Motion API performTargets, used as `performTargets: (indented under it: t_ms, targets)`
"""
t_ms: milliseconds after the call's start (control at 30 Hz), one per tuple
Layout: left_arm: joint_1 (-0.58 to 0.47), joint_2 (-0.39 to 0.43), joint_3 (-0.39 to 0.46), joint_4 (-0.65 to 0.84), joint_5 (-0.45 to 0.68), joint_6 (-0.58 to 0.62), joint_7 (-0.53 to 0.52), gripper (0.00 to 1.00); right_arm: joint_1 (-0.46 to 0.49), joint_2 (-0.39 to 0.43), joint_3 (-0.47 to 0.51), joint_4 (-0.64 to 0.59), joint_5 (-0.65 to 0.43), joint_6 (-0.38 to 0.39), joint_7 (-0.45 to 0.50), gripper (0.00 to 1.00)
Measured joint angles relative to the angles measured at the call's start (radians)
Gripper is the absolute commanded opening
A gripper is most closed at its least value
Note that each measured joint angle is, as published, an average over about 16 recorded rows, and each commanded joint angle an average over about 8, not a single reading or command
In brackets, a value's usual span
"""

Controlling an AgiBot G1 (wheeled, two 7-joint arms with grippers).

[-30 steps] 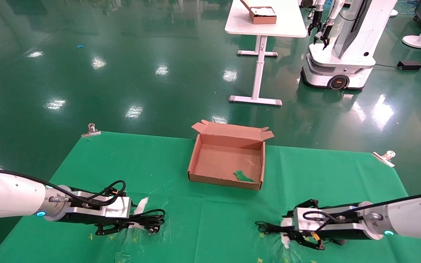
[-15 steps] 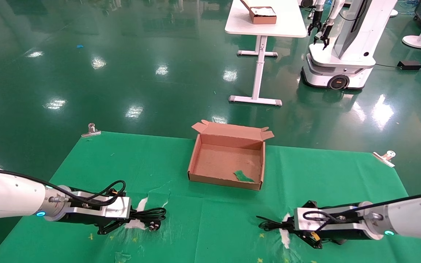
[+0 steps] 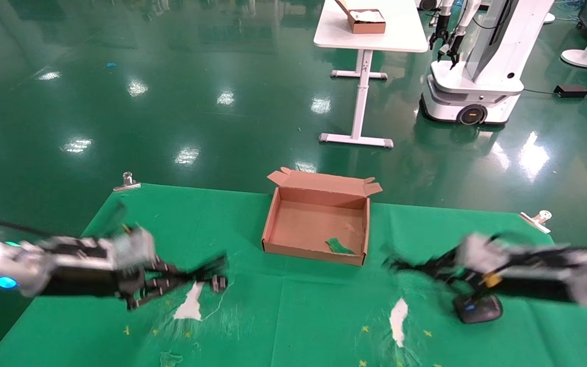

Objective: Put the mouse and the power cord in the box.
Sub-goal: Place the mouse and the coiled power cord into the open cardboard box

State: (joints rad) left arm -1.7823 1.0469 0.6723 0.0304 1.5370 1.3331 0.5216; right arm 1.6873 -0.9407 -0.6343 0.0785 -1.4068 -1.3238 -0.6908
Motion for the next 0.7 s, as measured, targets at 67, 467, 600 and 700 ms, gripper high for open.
performTargets:
  t_ms: [67,467,600,700]
  targets:
    - [-0.02,-0.008,-0.022,0.02,-0.031,0.025,-0.032,0.0,0.028,0.02,0.009,0.013,0.013,-0.017,0.021,0.0]
    - [-0.137,0.106,-0.121,0.085,-0.178,-0.083,-0.178,0.0,0.125,-0.101,0.033,0.085,0.048,0.064,0.111,0.0]
    - [-0.167,0.166,-0.135,0.071,-0.203,-0.175,-0.197,0.0,0.102,-0.212,0.038,0.061,0.054,0.19,0.108,0.0]
    - [-0.182,0.199,-0.139,0.055,-0.211,-0.227,-0.203,0.0,0.069,-0.289,0.039,0.036,0.055,0.296,0.097,0.0]
